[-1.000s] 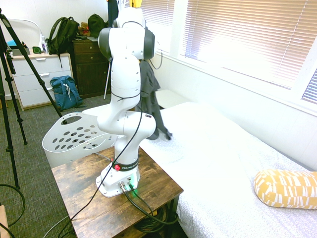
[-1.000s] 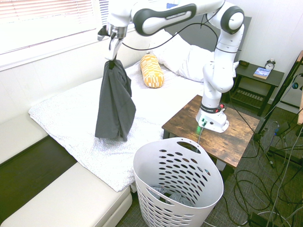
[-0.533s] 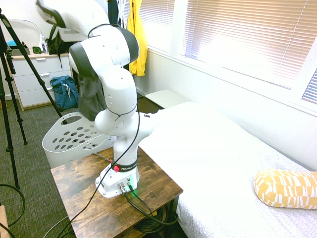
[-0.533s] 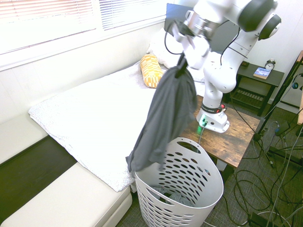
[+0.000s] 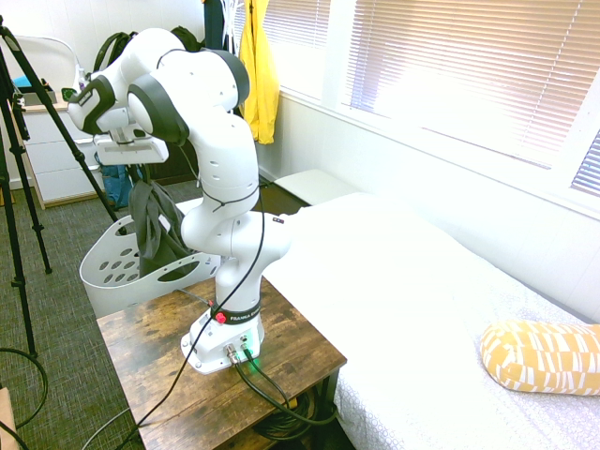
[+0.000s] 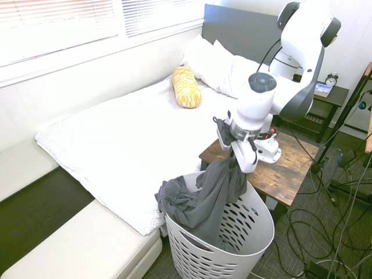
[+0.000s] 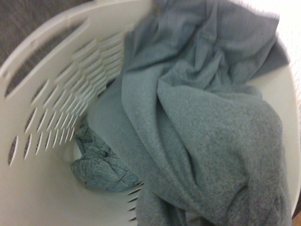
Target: Put my clothes in the laundry bag
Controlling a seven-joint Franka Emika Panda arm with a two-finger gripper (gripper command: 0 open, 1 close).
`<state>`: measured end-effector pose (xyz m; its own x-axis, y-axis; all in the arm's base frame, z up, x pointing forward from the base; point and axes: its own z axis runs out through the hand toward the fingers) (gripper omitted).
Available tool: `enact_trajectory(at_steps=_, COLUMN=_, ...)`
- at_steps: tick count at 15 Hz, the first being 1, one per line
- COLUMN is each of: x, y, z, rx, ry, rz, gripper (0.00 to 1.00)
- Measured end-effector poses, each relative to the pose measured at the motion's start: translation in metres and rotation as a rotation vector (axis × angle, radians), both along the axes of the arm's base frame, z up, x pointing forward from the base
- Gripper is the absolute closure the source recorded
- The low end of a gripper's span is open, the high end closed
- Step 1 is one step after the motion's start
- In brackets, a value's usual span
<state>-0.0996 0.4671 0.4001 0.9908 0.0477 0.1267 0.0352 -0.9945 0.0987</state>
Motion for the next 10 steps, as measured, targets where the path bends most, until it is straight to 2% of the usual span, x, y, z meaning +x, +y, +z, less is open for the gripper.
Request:
enact_trajectory(at_steps=5, x=-0.017, y=-0.002, z=-0.013, rx=-0.021, ry=0.007, rz=0.023, gripper=0.0)
enact_trajectory(at_steps=10, x=-0.017, y=-0.003, z=-0.016, rx=-0.026, ry=0.002, rz=0.018, gripper=0.0)
